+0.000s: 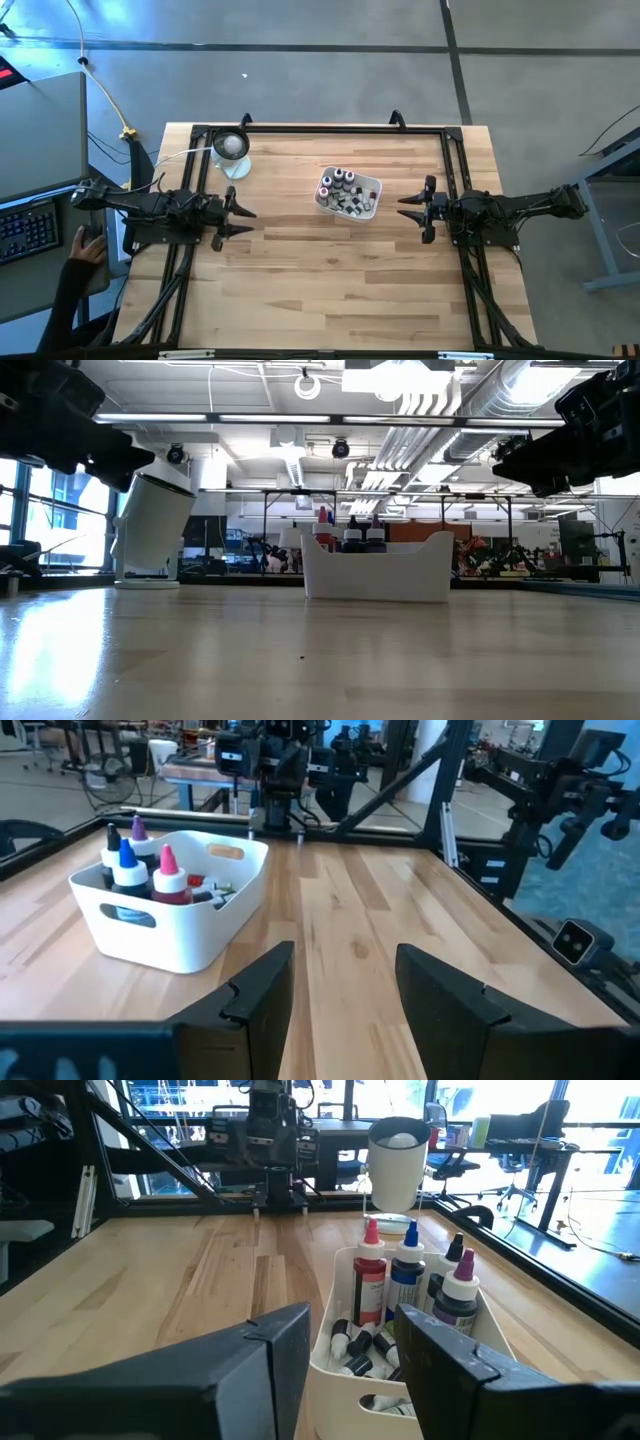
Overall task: Pick & Place food coloring
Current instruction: Return to Home Position
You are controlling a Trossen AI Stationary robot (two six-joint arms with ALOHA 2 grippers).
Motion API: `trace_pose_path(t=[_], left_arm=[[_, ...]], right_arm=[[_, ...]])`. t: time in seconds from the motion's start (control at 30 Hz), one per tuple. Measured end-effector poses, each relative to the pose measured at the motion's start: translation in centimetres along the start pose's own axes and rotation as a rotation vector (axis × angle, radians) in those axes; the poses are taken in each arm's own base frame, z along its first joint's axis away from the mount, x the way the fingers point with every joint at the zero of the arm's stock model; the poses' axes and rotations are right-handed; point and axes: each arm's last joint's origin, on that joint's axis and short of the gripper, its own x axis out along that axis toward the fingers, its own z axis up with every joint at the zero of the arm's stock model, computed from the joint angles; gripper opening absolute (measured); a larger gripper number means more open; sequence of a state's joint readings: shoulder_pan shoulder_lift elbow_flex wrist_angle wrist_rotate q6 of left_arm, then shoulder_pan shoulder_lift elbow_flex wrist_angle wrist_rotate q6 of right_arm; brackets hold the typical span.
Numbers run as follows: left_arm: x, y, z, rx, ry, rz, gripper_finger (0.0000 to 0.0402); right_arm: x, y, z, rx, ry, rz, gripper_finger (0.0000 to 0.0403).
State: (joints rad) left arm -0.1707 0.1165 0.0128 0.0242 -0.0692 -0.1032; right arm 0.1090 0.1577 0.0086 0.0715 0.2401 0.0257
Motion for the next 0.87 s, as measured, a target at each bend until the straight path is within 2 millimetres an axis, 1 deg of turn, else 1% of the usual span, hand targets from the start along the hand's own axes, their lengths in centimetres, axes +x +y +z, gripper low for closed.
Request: trace_pose_path(t=[0.87], left_arm=[[0.12,0.01,-0.15,0.001,0.019,0.003,0.0175]], right_arm=[[0.00,0.00,-0.01,0.000,0.000,0.000,0.0139]])
